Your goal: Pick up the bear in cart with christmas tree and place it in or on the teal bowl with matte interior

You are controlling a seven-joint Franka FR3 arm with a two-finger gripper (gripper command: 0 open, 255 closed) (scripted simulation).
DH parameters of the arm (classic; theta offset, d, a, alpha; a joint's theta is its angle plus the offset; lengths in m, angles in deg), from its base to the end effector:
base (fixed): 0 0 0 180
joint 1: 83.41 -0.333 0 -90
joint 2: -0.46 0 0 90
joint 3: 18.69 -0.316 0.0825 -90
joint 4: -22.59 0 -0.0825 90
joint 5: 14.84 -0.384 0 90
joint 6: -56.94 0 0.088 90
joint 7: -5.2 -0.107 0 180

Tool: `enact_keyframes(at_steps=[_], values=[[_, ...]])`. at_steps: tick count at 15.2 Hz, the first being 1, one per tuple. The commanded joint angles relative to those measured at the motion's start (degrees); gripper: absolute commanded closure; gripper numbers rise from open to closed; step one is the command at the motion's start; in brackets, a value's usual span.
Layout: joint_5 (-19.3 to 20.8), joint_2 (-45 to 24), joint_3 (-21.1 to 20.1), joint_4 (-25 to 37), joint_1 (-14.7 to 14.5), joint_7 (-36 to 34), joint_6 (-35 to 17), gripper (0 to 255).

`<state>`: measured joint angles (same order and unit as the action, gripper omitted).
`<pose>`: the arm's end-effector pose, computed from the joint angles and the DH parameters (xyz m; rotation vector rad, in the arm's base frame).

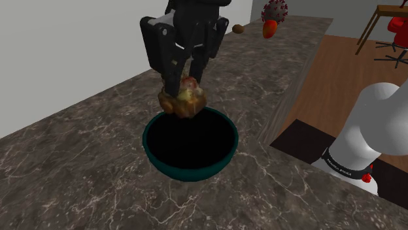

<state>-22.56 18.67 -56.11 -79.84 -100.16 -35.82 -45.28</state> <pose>0.2371 0.4382 0.6675 -2.9618 -0.3229 -0.3179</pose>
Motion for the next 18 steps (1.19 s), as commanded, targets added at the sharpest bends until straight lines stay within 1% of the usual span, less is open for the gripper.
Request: enact_keyframes(at_steps=[1,11,18], values=[[-0.4,0.6,0.0,-2.1,-0.2,0.1,-1.6,255],[-1.6,2.2,-0.3,-11.3,-0.9,0.6,-9.4,255],[-1.6,2.2,-0.3,-11.3,-0.9,0.6,-9.4,255]])
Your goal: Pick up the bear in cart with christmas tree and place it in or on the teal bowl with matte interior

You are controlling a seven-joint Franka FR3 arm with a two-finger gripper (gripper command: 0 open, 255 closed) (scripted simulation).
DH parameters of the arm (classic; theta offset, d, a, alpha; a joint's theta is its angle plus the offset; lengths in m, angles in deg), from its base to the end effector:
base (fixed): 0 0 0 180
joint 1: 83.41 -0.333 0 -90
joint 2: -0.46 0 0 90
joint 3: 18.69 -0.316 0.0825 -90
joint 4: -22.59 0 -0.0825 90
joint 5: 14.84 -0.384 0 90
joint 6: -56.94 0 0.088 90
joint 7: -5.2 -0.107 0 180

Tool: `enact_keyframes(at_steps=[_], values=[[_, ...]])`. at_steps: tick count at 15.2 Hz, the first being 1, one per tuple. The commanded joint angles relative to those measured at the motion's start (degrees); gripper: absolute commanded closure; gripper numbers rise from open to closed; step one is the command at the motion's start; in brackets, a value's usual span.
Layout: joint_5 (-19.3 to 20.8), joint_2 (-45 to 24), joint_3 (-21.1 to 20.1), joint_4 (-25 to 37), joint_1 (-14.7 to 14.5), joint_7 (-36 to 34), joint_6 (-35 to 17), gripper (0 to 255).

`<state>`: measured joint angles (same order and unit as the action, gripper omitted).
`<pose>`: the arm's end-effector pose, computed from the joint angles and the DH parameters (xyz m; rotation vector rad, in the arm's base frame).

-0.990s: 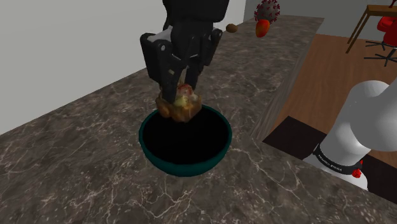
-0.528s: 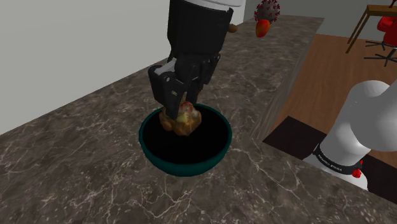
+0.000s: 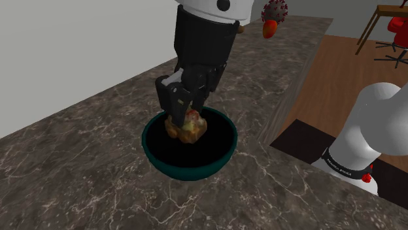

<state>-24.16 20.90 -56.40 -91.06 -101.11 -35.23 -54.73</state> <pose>0.2359 0.4387 0.6035 -2.9594 -0.3220 -0.3210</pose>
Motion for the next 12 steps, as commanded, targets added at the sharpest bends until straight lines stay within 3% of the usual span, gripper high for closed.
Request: enact_keyframes(at_steps=[1,2,7,12], values=[[0.0,0.0,0.0,-0.1,0.0,0.0,0.0,255],[0.0,0.0,0.0,-0.1,0.0,0.0,0.1,0],[0.0,0.0,0.0,-0.1,0.0,0.0,0.0,0],[-0.3,1.1,1.3,6.1,-0.1,0.3,7.3,0]])
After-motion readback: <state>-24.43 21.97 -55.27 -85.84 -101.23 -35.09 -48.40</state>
